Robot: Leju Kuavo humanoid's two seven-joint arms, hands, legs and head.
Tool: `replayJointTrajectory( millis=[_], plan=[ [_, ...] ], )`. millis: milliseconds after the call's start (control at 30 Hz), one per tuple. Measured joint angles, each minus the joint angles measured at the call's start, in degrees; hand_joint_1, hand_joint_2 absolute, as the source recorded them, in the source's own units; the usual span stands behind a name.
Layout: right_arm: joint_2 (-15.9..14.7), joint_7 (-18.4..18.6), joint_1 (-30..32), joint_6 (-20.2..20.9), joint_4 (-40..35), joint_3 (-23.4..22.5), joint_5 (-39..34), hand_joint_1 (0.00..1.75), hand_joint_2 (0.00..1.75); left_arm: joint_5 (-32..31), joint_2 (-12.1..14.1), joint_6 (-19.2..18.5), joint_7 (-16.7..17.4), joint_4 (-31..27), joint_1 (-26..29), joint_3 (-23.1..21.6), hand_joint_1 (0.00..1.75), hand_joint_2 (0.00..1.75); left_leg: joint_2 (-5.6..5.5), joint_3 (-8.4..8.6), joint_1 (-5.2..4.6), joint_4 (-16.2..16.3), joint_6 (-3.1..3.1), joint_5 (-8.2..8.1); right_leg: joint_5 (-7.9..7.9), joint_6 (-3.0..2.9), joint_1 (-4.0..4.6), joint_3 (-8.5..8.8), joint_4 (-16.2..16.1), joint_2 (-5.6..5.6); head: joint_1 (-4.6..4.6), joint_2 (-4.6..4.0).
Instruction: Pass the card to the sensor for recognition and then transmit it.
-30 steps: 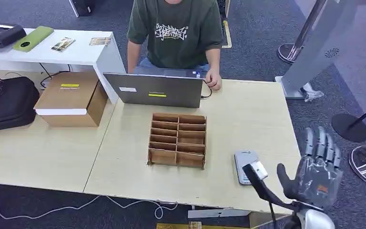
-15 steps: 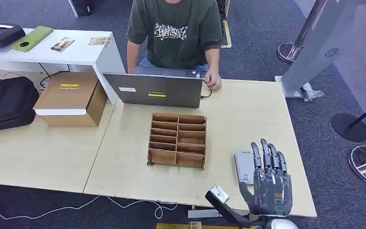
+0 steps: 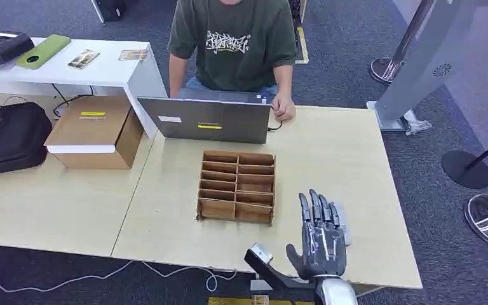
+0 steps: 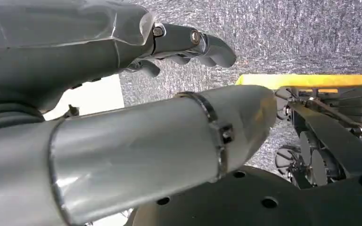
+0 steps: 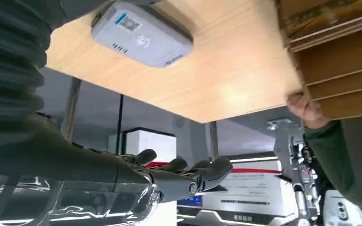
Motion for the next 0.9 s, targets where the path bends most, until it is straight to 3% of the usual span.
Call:
replayJointTrajectory(
  millis=[300, 700, 900],
  plan=[
    [4.26, -1.66, -6.28, -3.02, 9.98, 1.75, 0.00, 0.00, 1.75, -0.87, 0.20, -0.22, 0.79, 0.02, -0.39, -0.02, 0.00, 0.00, -0.02, 0.00, 0.00, 0.00, 0.01, 0.02, 0.01, -0.01, 0.00, 0.00, 0.01, -0.01, 0.00, 0.00],
    [6.80, -5.64, -12.85, -5.84, 22.01, 2.60, 0.00, 0.00, 1.75, -0.63, 0.55, 0.46, 1.25, 0.02, -0.94, -0.17, 0.00, 0.00, -0.01, 0.00, 0.00, 0.00, 0.00, 0.02, 0.01, -0.01, 0.00, 0.00, 0.01, 0.00, 0.00, 0.00],
    [7.32, -5.15, -16.74, -7.13, 28.22, 4.72, 0.00, 0.00, 1.75, -0.13, 0.55, 0.05, 1.25, 0.02, -0.90, -0.20, 0.00, 0.00, -0.01, -0.01, 0.00, 0.00, 0.00, 0.02, 0.01, -0.01, 0.00, 0.00, 0.01, 0.00, 0.02, 0.00]
  ],
)
